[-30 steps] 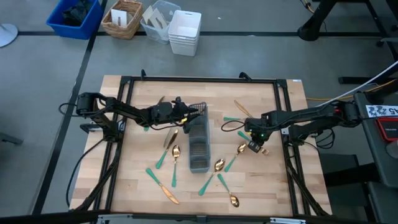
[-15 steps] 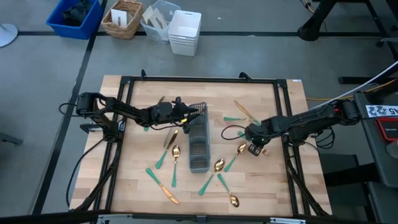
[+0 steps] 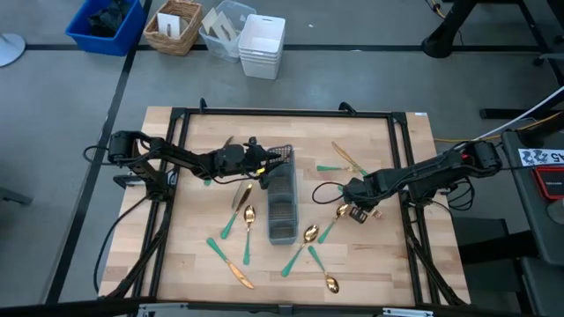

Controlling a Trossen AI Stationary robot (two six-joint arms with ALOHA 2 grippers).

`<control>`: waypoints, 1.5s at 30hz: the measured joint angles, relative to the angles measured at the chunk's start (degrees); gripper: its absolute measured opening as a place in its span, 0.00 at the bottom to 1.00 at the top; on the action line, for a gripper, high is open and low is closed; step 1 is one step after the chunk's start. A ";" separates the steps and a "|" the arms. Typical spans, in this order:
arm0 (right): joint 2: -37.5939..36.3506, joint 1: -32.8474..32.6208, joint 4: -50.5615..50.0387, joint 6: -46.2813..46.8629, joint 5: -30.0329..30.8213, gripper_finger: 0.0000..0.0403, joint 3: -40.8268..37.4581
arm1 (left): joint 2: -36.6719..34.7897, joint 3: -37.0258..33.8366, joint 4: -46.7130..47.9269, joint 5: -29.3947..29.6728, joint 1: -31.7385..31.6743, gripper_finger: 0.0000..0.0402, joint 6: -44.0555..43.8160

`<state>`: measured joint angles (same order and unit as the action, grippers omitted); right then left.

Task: Sort silverware
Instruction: Put the green fork into the utensil rack

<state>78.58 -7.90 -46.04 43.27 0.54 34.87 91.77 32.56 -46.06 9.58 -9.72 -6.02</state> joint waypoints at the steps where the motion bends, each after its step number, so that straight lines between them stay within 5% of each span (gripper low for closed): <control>1: 0.63 0.00 0.00 -0.01 0.02 0.12 0.13 | 0.00 0.00 0.00 0.00 0.00 0.27 0.00; 15: 0.66 0.02 -0.57 -0.44 -0.11 0.04 0.52 | -0.12 -0.01 0.03 0.00 0.00 0.27 -0.20; 27: 0.72 0.04 -10.15 -8.26 0.02 0.03 9.88 | -3.06 -0.22 0.44 -0.57 0.58 0.27 -3.23; 37: 0.69 0.04 -23.12 -14.70 9.09 0.02 20.25 | -3.15 -0.13 -1.27 -0.59 2.64 0.27 -3.23; 45: 0.67 0.04 -27.31 -30.78 18.10 0.03 29.92 | -3.23 -0.09 -7.50 -0.61 4.25 0.27 -3.21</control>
<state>79.24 -7.86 -73.35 12.49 18.64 64.79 88.53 32.47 -53.56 8.97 -5.47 -9.23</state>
